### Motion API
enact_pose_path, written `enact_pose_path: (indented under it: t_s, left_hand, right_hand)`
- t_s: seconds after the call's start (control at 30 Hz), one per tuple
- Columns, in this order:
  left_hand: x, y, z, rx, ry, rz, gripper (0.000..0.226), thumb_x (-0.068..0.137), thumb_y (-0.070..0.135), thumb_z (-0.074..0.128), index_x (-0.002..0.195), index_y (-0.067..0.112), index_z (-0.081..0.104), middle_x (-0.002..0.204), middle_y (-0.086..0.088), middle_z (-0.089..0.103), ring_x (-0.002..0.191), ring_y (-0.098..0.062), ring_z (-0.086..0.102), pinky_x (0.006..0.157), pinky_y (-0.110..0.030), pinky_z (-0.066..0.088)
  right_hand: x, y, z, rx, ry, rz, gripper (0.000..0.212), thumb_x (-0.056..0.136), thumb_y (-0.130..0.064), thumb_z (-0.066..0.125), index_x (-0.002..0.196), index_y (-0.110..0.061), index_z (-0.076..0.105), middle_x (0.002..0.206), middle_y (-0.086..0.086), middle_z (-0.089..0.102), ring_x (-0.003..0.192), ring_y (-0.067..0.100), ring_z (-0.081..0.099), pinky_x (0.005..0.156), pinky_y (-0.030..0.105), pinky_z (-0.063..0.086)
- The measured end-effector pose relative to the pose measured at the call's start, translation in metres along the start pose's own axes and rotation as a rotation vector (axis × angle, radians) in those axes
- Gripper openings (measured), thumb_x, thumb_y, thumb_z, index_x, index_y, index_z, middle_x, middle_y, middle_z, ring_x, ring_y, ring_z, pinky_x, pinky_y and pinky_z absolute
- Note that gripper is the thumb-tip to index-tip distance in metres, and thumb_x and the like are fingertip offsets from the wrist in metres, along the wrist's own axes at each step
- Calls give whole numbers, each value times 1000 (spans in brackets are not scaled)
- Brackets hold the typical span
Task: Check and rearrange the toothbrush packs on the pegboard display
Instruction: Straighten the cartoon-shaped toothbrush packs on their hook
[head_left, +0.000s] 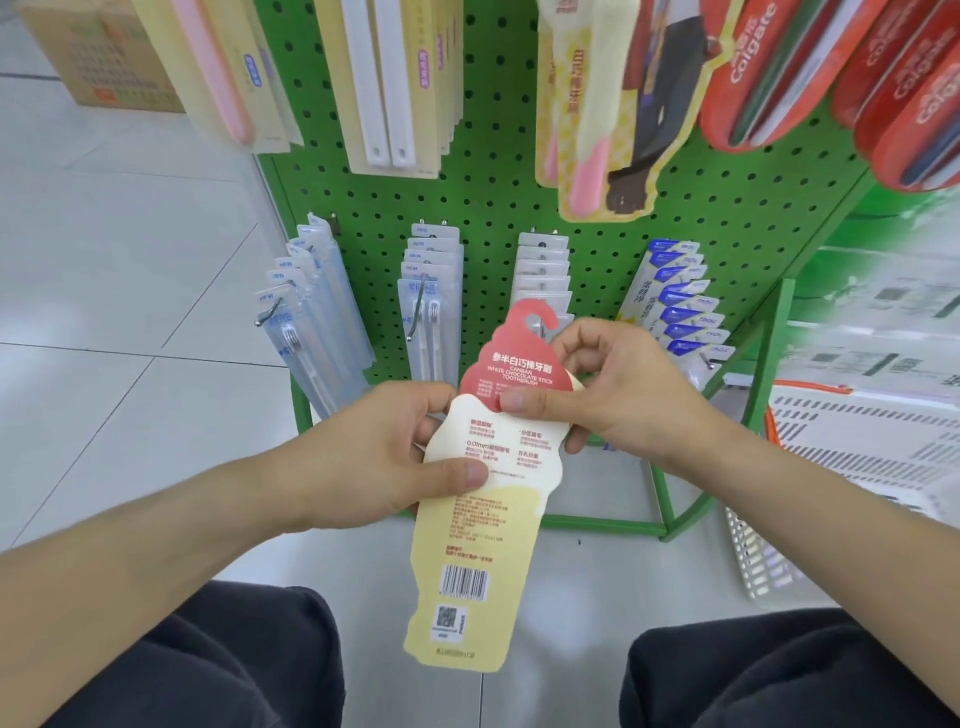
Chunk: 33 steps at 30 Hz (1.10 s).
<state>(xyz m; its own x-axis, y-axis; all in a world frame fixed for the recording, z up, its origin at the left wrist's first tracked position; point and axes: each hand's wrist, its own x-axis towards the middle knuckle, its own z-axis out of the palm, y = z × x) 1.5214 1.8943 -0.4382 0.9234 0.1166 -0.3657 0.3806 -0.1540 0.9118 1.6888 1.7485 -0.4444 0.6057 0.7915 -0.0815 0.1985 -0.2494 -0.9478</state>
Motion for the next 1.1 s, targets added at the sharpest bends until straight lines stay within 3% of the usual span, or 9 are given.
enact_pose_path:
  t_s: [0.1, 0.27, 0.37, 0.47, 0.6, 0.73, 0.9, 1.03, 1.1]
  left_hand:
    - [0, -1, -1, -5, -15, -13, 28, 91, 9, 67, 118, 8, 57, 105, -4, 78, 89, -20, 76, 59, -20, 56]
    - [1, -2, -2, 14, 1, -24, 31, 92, 13, 68, 120, 10, 57, 110, -3, 77, 98, -23, 75, 81, -39, 63]
    - [2, 1, 3, 69, 102, -10, 31, 89, 24, 71, 116, 16, 56, 103, 5, 78, 90, -14, 76, 73, -30, 63]
    - [6, 2, 9, 103, 219, 84, 40, 82, 17, 79, 113, 17, 56, 99, 8, 77, 86, -7, 75, 69, -21, 59]
    - [9, 1, 11, 174, 226, 130, 44, 81, 13, 81, 112, 23, 52, 98, 6, 77, 88, -9, 74, 80, -33, 61]
    - [9, 1, 14, 266, 220, 146, 43, 84, 21, 80, 110, 33, 48, 100, 14, 76, 91, -3, 72, 85, -39, 59]
    - [7, 1, 16, 278, 250, 174, 42, 82, 25, 81, 110, 33, 50, 100, 18, 75, 92, 0, 70, 85, -37, 59]
    - [6, 1, 15, 235, 284, 192, 40, 82, 23, 81, 110, 32, 54, 100, 16, 75, 90, -1, 71, 82, -37, 61]
    - [5, 1, 15, 230, 300, 203, 39, 84, 22, 80, 110, 33, 54, 99, 16, 75, 90, -1, 71, 81, -36, 61]
  right_hand:
    - [1, -1, -3, -4, 1, -2, 60, 50, -34, 90, 88, 1, 58, 74, 18, 72, 55, 29, 66, 41, 30, 51]
    - [2, -2, -3, 65, -24, -4, 42, 71, -33, 81, 82, 0, 57, 62, 16, 70, 38, 20, 59, 38, 27, 49]
    - [2, -1, -2, 77, -45, 0, 34, 81, -26, 79, 83, -2, 55, 61, 14, 70, 37, 17, 58, 37, 26, 47]
    - [1, 3, 5, 13, -88, -35, 48, 76, -37, 80, 82, 2, 53, 62, 19, 67, 40, 18, 51, 38, 27, 41]
    - [-2, 8, 14, -69, -145, -71, 55, 80, -48, 76, 86, 3, 57, 70, 29, 63, 45, 20, 46, 40, 27, 38]
    - [-4, 7, 17, -61, -146, -72, 66, 90, -66, 59, 85, 0, 65, 68, 23, 65, 50, 31, 56, 44, 32, 46]
    - [-4, 3, 16, 14, -145, -21, 52, 97, -55, 45, 67, -18, 66, 56, 3, 63, 50, 16, 59, 50, 32, 47]
    - [-4, -1, 14, 61, -112, 12, 57, 108, -39, 38, 60, -20, 62, 49, -3, 56, 47, 14, 55, 49, 32, 46]
    - [-3, -3, 12, 80, -103, 36, 52, 109, -31, 36, 66, -11, 58, 47, -3, 54, 44, 14, 54, 49, 32, 46]
